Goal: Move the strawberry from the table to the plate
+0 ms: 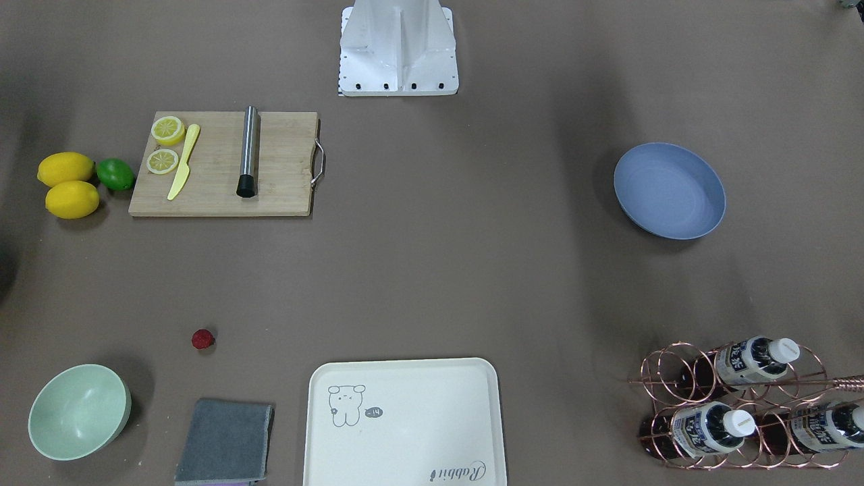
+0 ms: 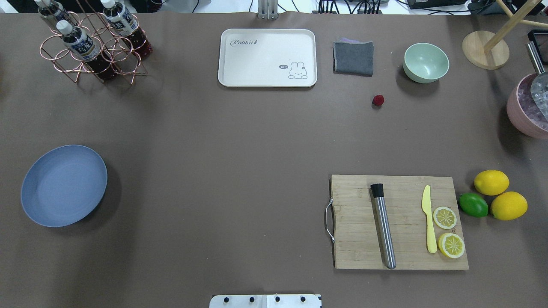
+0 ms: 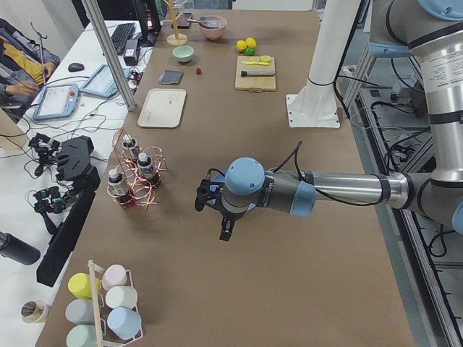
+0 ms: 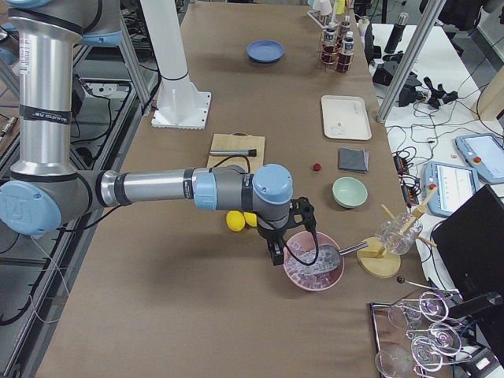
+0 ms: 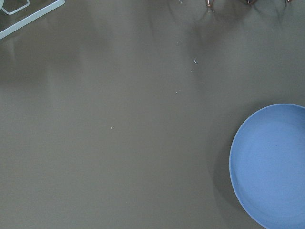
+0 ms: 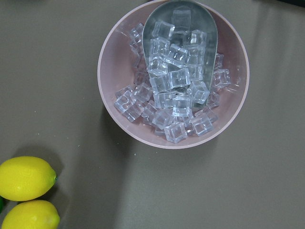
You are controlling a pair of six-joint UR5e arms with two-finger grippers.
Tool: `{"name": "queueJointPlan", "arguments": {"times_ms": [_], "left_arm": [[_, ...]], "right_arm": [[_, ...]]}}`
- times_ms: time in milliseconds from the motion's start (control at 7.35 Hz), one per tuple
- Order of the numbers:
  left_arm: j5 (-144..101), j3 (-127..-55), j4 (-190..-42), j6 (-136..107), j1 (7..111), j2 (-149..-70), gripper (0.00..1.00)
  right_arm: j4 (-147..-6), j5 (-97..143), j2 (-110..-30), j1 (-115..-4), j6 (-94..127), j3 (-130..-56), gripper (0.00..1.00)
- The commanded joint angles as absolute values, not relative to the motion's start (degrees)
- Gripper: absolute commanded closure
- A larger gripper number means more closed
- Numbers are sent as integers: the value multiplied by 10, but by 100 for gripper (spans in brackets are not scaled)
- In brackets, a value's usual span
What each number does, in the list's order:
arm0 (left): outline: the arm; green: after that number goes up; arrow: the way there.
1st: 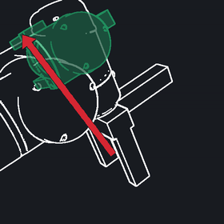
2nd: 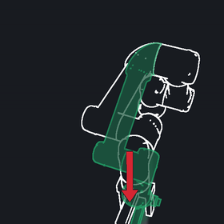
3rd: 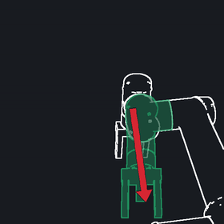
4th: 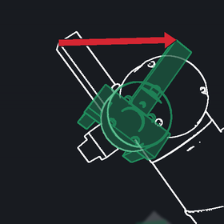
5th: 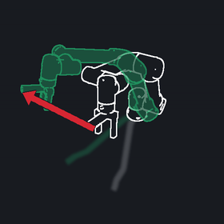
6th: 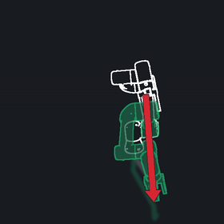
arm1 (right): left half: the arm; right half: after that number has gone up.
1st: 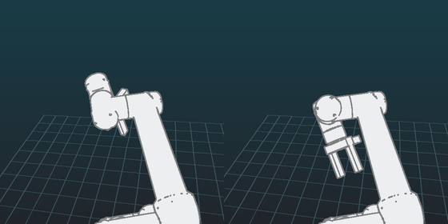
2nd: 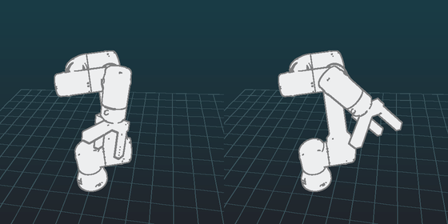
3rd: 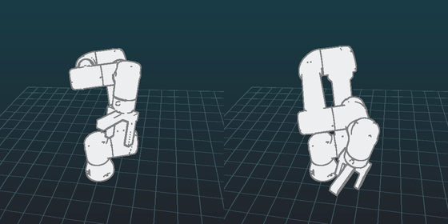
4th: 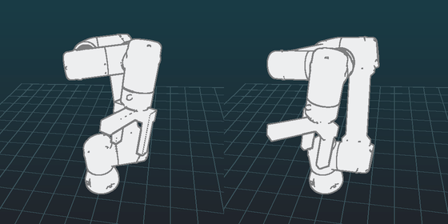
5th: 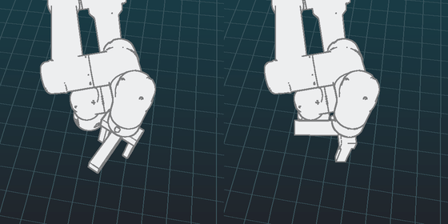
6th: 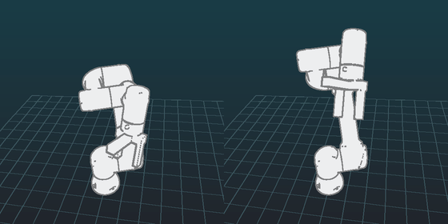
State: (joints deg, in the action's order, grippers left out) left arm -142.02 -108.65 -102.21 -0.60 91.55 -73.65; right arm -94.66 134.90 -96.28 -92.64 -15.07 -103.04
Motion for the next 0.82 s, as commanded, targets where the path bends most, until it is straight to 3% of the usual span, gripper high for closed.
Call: {"name": "queueJointPlan", "arguments": {"times_ms": [0, 680], "left_arm": [[-1352, -1093, -1023, -7, 914, -726, 2], [-1335, -1074, -1026, -7, 913, -725, 2]], "right_arm": [[-947, 1350, -963, -925, -153, -1033, 0], [-946, 1348, -961, -925, -154, -1033, 0]]}}
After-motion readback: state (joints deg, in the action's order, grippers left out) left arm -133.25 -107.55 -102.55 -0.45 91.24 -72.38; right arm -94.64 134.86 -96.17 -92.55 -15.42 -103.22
